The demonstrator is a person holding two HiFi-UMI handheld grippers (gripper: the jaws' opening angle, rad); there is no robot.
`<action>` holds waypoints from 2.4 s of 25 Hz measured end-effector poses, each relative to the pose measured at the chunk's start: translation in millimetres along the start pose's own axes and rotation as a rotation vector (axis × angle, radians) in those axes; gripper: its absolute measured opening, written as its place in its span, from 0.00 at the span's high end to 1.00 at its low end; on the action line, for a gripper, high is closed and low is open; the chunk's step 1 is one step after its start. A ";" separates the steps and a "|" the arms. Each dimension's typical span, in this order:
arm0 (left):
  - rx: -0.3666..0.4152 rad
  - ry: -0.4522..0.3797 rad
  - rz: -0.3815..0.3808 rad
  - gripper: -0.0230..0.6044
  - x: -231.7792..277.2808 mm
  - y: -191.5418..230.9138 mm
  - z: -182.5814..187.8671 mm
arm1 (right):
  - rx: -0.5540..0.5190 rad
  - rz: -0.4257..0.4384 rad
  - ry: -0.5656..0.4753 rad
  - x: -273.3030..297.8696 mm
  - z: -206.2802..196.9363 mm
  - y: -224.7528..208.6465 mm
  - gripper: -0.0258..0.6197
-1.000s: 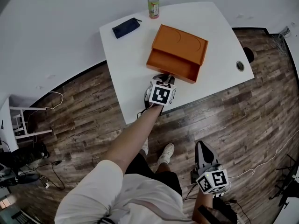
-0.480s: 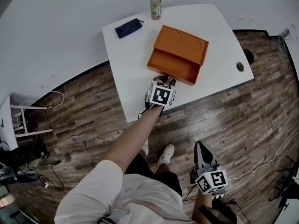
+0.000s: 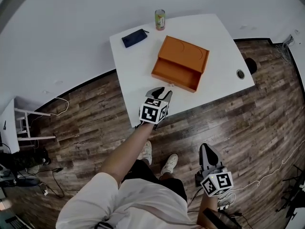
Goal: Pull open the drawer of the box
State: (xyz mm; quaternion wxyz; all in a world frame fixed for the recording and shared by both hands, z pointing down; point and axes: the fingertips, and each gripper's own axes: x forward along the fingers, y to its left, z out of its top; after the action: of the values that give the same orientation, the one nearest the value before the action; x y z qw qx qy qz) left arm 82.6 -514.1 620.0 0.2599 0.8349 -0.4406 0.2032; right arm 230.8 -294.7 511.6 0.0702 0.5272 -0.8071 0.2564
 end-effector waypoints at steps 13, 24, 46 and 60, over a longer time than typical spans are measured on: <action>0.110 -0.435 0.003 0.91 -216.0 -73.7 110.3 | -0.093 0.127 -0.158 -32.9 78.3 14.7 0.97; 0.208 -0.561 0.000 0.95 -323.0 -148.8 96.9 | -0.159 0.165 -0.252 -83.9 119.1 25.4 0.97; 0.227 -0.613 -0.098 0.95 -366.5 -92.8 97.8 | -0.278 0.053 -0.372 -91.6 161.6 101.2 0.97; 0.251 -0.619 -0.097 0.95 -372.1 -86.3 96.5 | -0.308 0.054 -0.380 -85.8 163.9 117.8 0.97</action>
State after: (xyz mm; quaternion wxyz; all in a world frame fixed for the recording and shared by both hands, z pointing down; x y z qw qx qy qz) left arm -31.0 -297.8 311.0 0.0186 0.9024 -0.4300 -0.0198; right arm 189.4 -267.9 297.8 -0.0100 0.5272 -0.8492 0.0284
